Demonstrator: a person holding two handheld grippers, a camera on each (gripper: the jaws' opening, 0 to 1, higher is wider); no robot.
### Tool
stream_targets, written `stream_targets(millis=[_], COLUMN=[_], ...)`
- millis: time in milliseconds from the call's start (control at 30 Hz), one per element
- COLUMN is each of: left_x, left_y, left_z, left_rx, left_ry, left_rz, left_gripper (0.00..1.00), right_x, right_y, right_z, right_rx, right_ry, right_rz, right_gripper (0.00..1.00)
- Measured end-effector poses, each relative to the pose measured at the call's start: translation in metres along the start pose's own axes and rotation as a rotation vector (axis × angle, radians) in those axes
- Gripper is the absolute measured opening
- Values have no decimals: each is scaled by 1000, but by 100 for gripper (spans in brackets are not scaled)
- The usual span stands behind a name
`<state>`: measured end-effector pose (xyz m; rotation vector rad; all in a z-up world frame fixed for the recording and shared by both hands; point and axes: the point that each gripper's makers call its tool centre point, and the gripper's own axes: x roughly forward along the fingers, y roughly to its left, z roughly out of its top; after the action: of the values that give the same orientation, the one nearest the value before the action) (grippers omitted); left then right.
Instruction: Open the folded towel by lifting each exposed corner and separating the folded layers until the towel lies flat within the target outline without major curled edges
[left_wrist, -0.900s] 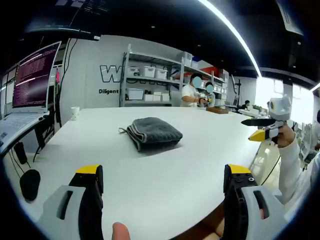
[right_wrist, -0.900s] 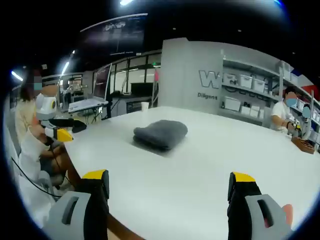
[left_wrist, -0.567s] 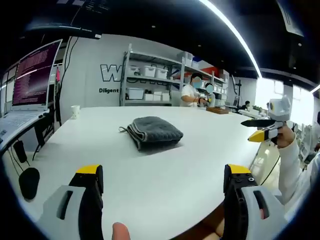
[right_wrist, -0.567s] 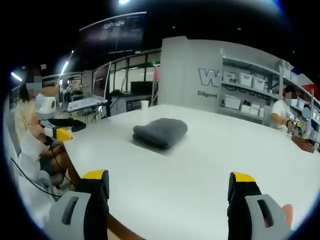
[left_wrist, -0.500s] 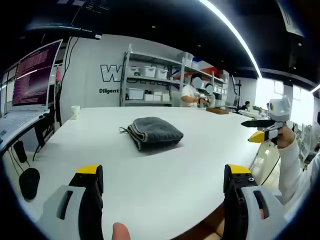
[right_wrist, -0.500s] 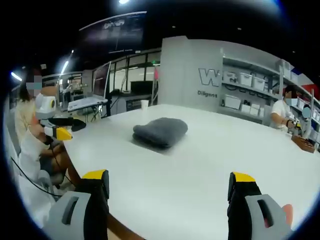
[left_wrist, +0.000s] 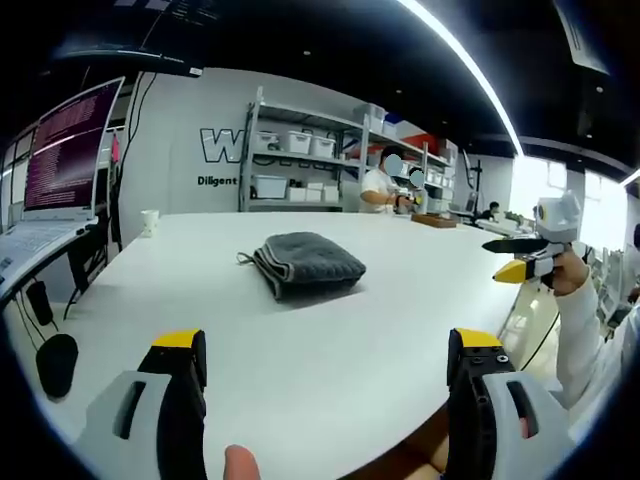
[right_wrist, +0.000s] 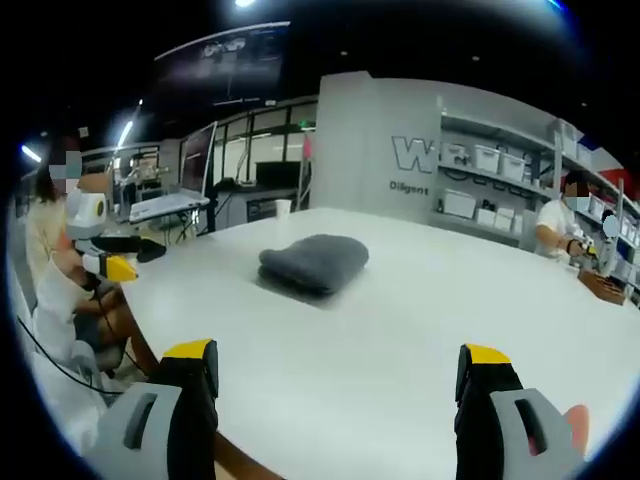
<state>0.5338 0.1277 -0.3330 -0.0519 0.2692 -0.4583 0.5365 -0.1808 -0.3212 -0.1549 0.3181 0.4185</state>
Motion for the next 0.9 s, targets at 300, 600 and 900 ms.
stream_targets(millis=[300,600,900], left_x=[-2,-6,2], left_y=[0,9,5], left_z=[-4,-10,-20], left_rx=[11,10,-6], left_ry=[2,15,29], left_rz=[-8,-34,-68], left_gripper=[99,99,99], right_x=[5,20,43], right_y=[3,15,23], right_z=[1,-2,10], right_rx=[-39,-57,-162], right_ry=[8,18,36], right_rz=[-18,5,33], right_gripper=[99,99,99])
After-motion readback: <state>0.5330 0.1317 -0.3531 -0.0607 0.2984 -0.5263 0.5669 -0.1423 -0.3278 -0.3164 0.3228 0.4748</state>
